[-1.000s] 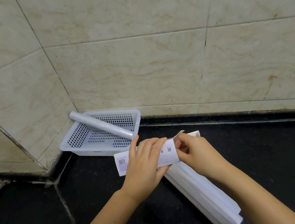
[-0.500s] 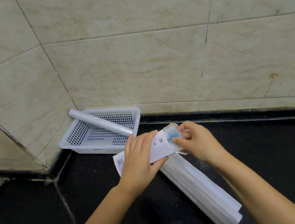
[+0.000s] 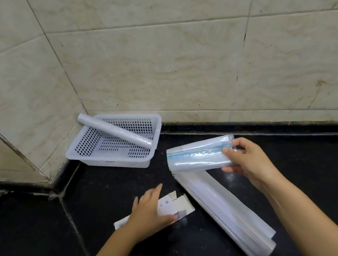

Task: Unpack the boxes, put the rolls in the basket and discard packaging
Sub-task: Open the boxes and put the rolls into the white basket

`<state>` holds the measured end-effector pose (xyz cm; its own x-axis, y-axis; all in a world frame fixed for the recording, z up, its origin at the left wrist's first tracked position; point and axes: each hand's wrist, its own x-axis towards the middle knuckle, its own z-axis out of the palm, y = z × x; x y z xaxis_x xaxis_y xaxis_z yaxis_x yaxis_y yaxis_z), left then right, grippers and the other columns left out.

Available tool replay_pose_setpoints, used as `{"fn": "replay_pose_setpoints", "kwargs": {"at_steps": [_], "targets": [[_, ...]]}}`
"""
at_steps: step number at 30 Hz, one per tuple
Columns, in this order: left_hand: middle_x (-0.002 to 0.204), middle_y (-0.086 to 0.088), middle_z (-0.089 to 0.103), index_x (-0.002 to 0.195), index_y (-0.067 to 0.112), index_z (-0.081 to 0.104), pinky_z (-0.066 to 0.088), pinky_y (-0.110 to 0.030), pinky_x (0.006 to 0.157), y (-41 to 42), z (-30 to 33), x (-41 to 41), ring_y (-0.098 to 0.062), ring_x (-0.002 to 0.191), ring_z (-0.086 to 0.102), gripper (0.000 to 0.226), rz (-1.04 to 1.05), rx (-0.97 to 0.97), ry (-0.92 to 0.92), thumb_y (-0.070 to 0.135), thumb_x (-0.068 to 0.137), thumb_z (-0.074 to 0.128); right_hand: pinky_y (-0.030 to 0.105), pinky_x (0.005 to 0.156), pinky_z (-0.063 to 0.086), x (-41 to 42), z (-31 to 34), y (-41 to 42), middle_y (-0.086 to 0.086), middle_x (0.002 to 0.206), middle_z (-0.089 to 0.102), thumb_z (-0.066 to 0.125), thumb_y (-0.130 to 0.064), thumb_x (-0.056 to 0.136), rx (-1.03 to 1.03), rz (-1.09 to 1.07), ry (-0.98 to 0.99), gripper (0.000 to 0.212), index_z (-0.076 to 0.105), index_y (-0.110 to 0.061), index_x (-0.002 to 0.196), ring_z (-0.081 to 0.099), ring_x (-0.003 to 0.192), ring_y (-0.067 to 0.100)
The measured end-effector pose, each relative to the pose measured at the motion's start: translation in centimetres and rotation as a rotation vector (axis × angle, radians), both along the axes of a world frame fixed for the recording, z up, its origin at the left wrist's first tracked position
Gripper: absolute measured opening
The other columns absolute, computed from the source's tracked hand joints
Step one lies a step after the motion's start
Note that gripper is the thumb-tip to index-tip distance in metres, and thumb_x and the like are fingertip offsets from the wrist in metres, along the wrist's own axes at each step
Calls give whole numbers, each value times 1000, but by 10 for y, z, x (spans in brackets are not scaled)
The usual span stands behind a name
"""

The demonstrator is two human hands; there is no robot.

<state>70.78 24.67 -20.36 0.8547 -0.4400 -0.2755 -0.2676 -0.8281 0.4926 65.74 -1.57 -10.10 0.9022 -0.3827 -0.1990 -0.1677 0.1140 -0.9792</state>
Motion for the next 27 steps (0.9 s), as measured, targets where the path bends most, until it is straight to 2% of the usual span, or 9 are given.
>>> {"fn": "replay_pose_setpoints", "kwargs": {"at_steps": [4, 6, 8, 12, 15, 18, 22, 24, 27], "targets": [[135, -3, 54, 136, 28, 39, 49, -30, 91, -18, 64, 15, -14, 116, 57, 78, 272, -904, 416, 60, 70, 65, 21, 54, 56, 2, -9, 14, 16, 98, 64, 60, -11, 88, -11, 3, -25, 5, 57, -15, 89, 68, 78, 23], [119, -5, 64, 125, 22, 49, 58, -33, 75, -25, 87, 24, -19, 100, 68, 63, 364, -1124, 558, 48, 72, 72, 23, 58, 57, 4, -12, 24, 14, 99, 66, 61, -13, 88, -12, 33, -31, 6, 57, -15, 94, 70, 83, 23], [111, -7, 64, 120, 17, 49, 59, -33, 67, -25, 98, 31, -19, 91, 71, 46, 489, -1173, 543, 24, 80, 70, 27, 63, 59, 8, -14, 31, 13, 100, 67, 62, -15, 87, -5, 104, -18, 11, 57, -13, 97, 71, 86, 21], [104, -2, 62, 102, 28, 53, 58, -28, 60, -8, 96, 41, -17, 88, 68, 29, 567, -1121, 384, 10, 83, 65, 38, 86, 54, 25, -4, 41, 7, 119, 61, 68, -25, 81, -315, 312, 107, 39, 50, -20, 115, 61, 97, 14], [95, -2, 68, 97, 33, 53, 57, -24, 60, 10, 91, 44, -13, 79, 70, 30, 450, -1057, 261, 10, 83, 65, 25, 96, 35, 49, 12, 62, -15, 126, 38, 66, -43, 79, -694, 515, 68, 79, 22, -30, 143, 39, 116, 2], [92, 2, 72, 99, 37, 55, 56, -25, 66, 25, 83, 50, -13, 81, 70, 30, 380, -1068, 181, 13, 83, 65, 21, 79, 40, 79, 19, 101, -11, 114, 57, 63, -36, 84, -922, 814, 82, 48, 46, -28, 127, 53, 99, 6], [84, 10, 72, 107, 34, 53, 53, -21, 67, 58, 65, 84, -6, 85, 67, 23, 512, -1103, 152, 21, 89, 58, 24, 65, 40, 132, 16, 132, -6, 91, 59, 62, -30, 84, -917, 807, 98, 23, 57, -23, 105, 56, 82, 12], [99, 11, 66, 118, 36, 47, 48, -27, 86, 83, 50, 106, -8, 101, 60, 29, 538, -903, 31, 29, 91, 53, 25, 63, 38, 166, 10, 143, -5, 94, 58, 59, -31, 86, -942, 695, 109, 28, 54, -22, 112, 54, 81, 14], [141, -3, 43, 140, 23, 32, 30, -38, 111, 123, 18, 139, -19, 134, 35, 53, 334, -273, -297, 32, 92, 51, 30, 72, 38, 222, -9, 169, 7, 106, 60, 57, -28, 88, -979, 556, 100, 33, 51, -14, 118, 53, 85, 21]]}}
